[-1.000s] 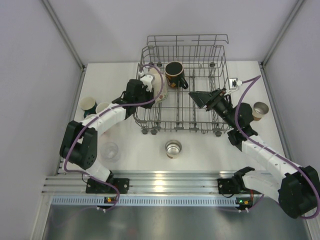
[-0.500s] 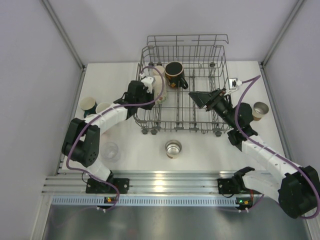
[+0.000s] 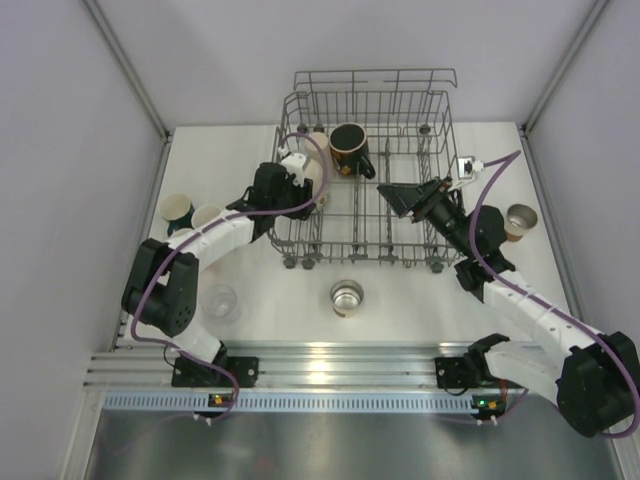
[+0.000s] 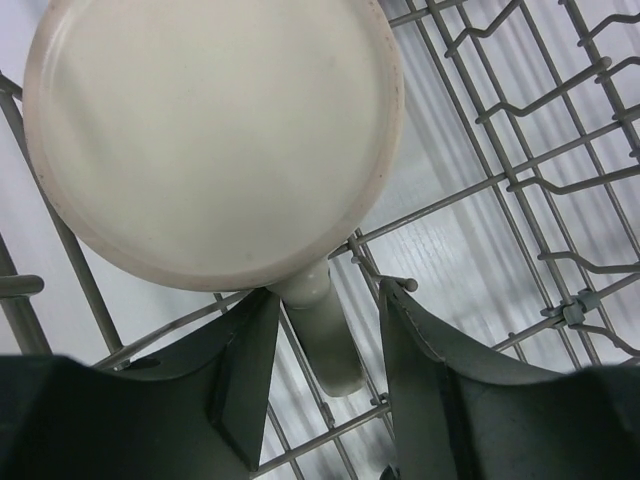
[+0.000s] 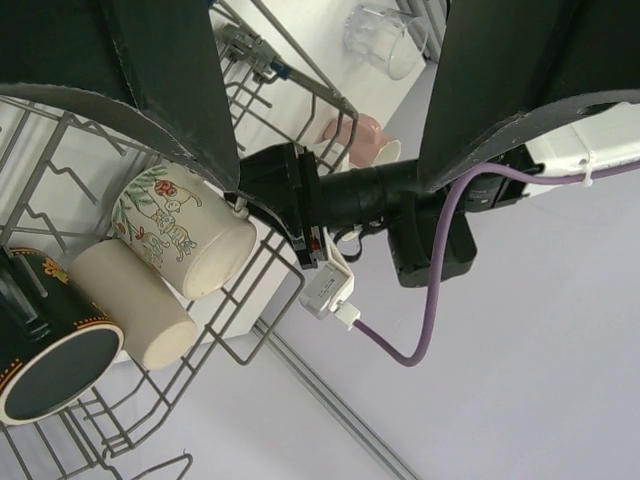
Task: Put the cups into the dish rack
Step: Place the cup upside down on the dish rack
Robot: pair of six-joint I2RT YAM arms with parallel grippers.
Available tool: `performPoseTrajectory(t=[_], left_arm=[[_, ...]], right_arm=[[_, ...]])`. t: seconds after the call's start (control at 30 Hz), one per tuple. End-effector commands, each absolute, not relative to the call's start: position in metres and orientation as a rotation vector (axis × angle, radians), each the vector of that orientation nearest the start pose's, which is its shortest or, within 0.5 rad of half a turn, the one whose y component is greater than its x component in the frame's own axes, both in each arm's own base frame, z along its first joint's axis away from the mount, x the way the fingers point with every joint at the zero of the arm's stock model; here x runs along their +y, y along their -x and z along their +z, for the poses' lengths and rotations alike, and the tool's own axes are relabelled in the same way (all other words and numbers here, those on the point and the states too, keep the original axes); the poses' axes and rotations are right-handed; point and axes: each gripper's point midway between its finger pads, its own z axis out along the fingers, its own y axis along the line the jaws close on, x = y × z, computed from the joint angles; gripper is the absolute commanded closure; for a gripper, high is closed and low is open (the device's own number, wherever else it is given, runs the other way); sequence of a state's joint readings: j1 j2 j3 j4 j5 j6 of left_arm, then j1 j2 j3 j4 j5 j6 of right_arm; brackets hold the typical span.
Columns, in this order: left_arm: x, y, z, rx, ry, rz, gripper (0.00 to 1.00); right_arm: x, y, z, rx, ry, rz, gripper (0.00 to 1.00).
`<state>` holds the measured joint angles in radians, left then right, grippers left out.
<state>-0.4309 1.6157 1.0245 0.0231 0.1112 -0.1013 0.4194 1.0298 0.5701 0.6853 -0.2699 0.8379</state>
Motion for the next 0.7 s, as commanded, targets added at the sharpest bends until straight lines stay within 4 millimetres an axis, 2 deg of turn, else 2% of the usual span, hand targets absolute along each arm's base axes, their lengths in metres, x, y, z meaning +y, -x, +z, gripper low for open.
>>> performPoseTrajectory(t=[0.0,0.17,0.23,0.37,0.5,0.67], left_arm=[[-0.214,-0.415,0.173,1.966,-0.403,-0.443,0.5],[-0.214,-0.417,0.201,1.911,-0.379,-0.447,0.49],[-0.216,-0.422,0.227,1.863,-0.362,-0.458,0.48],[-0.222,-0.432,0.264,1.799,-0.342,-0.481,0.49],[-0.223,-0.446,0.281,1.796,-0.327,-0.455,0.52],[-0.22,-0.448,0.277,1.827,-0.297,-0.444,0.51]], right_arm=[[0.214,-0.304,0.33,1.403,-0.043,1.208,0.27],[0.214,-0.303,0.332,1.401,-0.041,1.206,0.27],[0.214,-0.303,0.331,1.404,-0.041,1.204,0.27],[0.214,-0.304,0.33,1.412,-0.038,1.194,0.27],[0.214,-0.305,0.33,1.424,-0.029,1.177,0.27],[0.213,-0.307,0.329,1.442,-0.03,1.159,0.27]])
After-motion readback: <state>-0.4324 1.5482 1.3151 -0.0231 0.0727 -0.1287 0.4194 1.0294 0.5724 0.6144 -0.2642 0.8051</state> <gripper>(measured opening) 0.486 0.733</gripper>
